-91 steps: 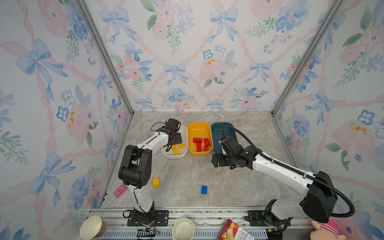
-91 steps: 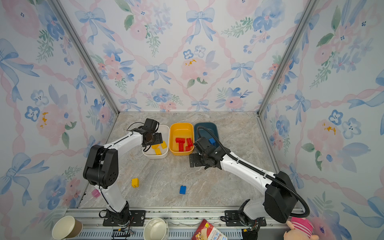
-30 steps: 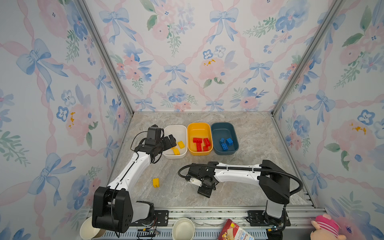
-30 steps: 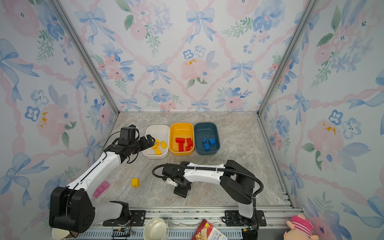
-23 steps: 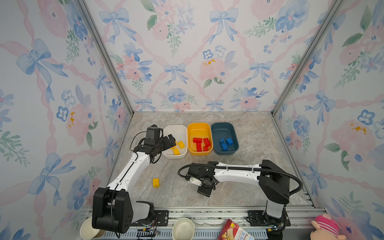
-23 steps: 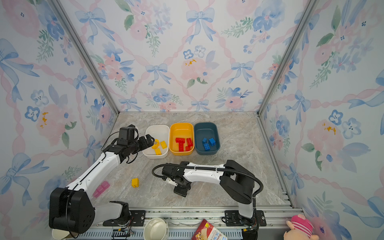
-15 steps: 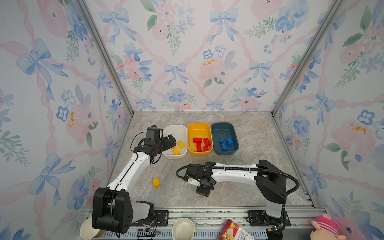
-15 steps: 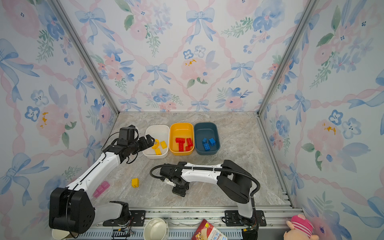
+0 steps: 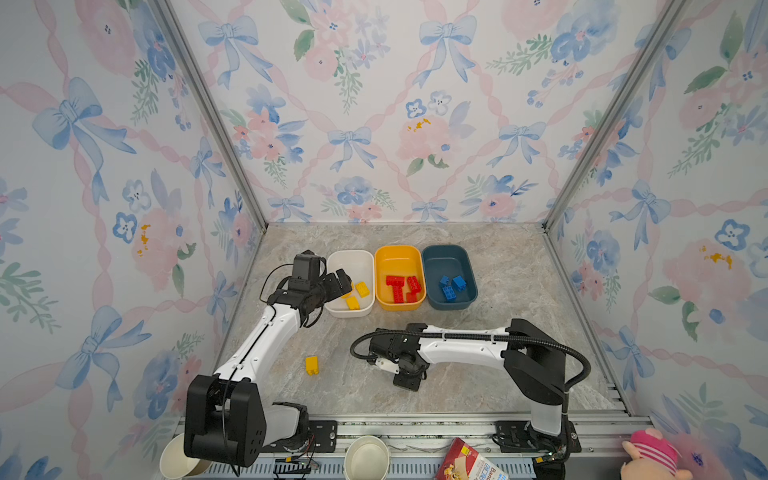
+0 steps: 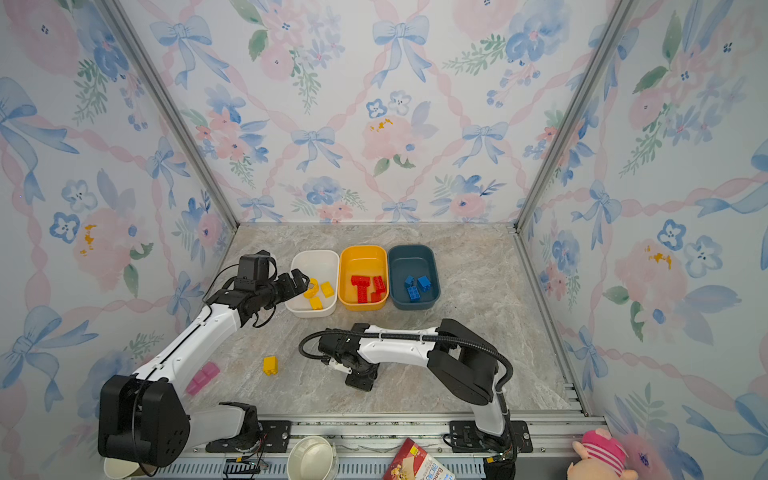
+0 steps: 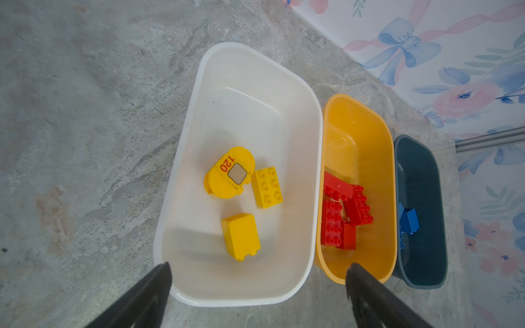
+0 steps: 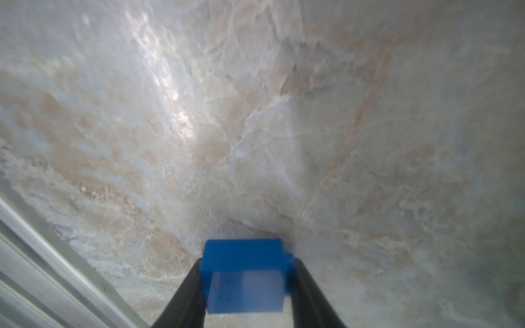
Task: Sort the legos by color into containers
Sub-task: 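Carry the small blue brick into the teal bin and release it with right gripper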
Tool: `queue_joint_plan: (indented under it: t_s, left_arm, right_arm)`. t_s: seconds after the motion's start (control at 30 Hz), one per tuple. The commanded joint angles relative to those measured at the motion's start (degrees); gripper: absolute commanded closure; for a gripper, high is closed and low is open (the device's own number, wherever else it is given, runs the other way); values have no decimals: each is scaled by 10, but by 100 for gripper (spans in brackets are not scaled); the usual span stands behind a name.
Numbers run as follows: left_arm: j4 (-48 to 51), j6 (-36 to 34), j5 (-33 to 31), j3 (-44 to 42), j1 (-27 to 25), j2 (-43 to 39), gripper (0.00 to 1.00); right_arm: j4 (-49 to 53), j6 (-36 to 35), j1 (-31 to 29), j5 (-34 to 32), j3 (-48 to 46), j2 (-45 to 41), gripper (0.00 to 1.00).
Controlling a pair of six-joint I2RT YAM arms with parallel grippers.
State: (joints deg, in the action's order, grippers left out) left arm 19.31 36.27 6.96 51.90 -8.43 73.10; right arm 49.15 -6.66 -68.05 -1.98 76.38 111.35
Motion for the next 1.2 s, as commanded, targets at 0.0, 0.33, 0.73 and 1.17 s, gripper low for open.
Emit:
queue_joint_plan:
  t_s: [0.0,0.33,0.73,1.17]
  left_arm:
    - [-8,7,8,-6,4,-4,2]
    - [-8,6,17,-10,4,-11,2]
    - [-21,-7,27,-35,-27,-25,2]
    - [-53,11,26,-84,-75,-49,2]
  right_arm:
    - [18,4,-7,-10,6,4,66]
    - [1,51,23,-18,-22,-64,69]
    - [-35,135,144,-48,-39,-199,69]
    - [-124,171,336,-68,11,-189,68]
